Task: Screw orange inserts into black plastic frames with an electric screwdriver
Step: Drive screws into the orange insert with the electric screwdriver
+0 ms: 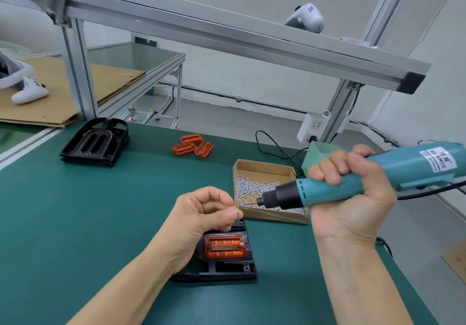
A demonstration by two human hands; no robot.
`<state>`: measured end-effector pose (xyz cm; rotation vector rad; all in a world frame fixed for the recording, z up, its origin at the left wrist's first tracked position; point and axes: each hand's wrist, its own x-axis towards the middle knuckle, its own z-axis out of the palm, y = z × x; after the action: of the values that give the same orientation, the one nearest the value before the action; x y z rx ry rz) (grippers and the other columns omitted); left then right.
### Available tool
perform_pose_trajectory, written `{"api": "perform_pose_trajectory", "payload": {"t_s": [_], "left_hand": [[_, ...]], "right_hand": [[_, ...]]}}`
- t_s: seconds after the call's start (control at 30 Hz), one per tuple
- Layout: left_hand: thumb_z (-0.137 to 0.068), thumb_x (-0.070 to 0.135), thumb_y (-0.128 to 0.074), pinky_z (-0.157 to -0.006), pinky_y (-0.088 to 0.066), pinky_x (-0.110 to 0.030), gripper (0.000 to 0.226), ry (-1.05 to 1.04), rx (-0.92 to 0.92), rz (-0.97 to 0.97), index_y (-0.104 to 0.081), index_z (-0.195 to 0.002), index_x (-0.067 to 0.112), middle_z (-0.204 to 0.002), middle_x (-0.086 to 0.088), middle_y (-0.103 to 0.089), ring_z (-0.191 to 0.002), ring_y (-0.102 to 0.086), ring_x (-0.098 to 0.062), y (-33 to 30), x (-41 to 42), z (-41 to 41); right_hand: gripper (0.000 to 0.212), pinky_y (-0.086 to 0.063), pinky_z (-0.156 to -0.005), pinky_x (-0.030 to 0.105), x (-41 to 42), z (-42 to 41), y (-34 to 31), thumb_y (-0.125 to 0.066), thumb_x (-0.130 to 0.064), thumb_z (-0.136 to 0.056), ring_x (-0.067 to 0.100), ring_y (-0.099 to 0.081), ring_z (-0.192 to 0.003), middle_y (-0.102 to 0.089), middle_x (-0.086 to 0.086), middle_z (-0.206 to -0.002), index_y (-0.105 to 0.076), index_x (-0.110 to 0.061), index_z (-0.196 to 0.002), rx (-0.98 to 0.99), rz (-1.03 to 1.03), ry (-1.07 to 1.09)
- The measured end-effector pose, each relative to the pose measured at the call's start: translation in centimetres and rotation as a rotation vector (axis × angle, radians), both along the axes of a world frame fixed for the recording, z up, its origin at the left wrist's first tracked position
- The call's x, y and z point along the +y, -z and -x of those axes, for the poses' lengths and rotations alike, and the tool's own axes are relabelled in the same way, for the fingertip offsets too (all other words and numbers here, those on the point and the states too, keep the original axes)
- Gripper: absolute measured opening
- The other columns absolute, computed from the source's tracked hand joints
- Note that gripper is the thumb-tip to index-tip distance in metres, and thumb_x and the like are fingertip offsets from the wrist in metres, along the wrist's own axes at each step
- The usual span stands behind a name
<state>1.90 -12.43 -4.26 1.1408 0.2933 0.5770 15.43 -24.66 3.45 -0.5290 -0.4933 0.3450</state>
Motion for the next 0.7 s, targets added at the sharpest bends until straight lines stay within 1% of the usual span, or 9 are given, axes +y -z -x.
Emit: {"api": "perform_pose_trajectory", "payload": {"t_s": [0.27, 0.37, 0.5, 0.63, 0.7], "left_hand": [[-0.060, 0.004, -0.076, -0.058, -0.053, -0.022, 0.021, -0.037, -0.018, -0.014, -0.063, -0.077, 0.006, -0.075, -0.020, -0.070, -0.059, -0.063, -0.017, -0.2, -0.5, 0.7], [-0.059, 0.006, -0.077, -0.058, -0.053, -0.022, 0.019, -0.036, -0.029, -0.014, -0.066, -0.074, 0.010, -0.074, -0.019, -0.070, -0.063, -0.065, -0.019, -0.3, -0.6, 0.7], [-0.056, 0.011, -0.080, -0.058, -0.052, -0.023, 0.018, -0.036, -0.032, -0.030, -0.069, -0.069, 0.016, -0.072, -0.017, -0.069, -0.065, -0.062, -0.024, -0.3, -0.7, 0.9], [-0.055, 0.013, -0.080, -0.057, -0.051, -0.022, 0.018, -0.031, -0.040, -0.053, -0.069, -0.069, 0.017, -0.070, -0.015, -0.069, -0.057, -0.061, -0.018, -0.3, -0.7, 1.1], [-0.056, 0.014, -0.080, -0.058, -0.052, -0.022, 0.017, -0.031, -0.043, -0.072, -0.069, -0.069, 0.018, -0.071, -0.016, -0.069, -0.062, -0.065, -0.019, -0.3, -0.6, 1.1]], "right_hand": [[0.015, -0.037, -0.049, 0.019, 0.0, 0.9, -0.3, -0.046, -0.006, -0.072, 0.009, -0.036, -0.043, -0.036, -0.006, -0.056, -0.046, -0.021, -0.074, -0.046, 0.025, -0.025], [0.015, -0.037, -0.048, 0.021, 0.1, 1.0, -0.3, -0.046, -0.006, -0.072, 0.009, -0.036, -0.043, -0.035, -0.005, -0.056, -0.046, -0.021, -0.074, -0.049, 0.033, -0.027], [0.015, -0.037, -0.048, 0.021, 0.1, 1.2, -0.3, -0.046, -0.005, -0.072, 0.009, -0.036, -0.042, -0.036, -0.005, -0.056, -0.046, -0.020, -0.073, -0.052, 0.038, -0.027], [0.015, -0.036, -0.048, 0.020, 0.1, 1.2, -0.3, -0.045, -0.006, -0.072, 0.009, -0.035, -0.042, -0.036, -0.005, -0.056, -0.045, -0.020, -0.074, -0.056, 0.042, -0.037], [0.015, -0.036, -0.048, 0.020, 0.1, 1.2, -0.3, -0.045, -0.005, -0.072, 0.009, -0.035, -0.042, -0.036, -0.005, -0.055, -0.045, -0.020, -0.074, -0.072, 0.047, -0.043]]}}
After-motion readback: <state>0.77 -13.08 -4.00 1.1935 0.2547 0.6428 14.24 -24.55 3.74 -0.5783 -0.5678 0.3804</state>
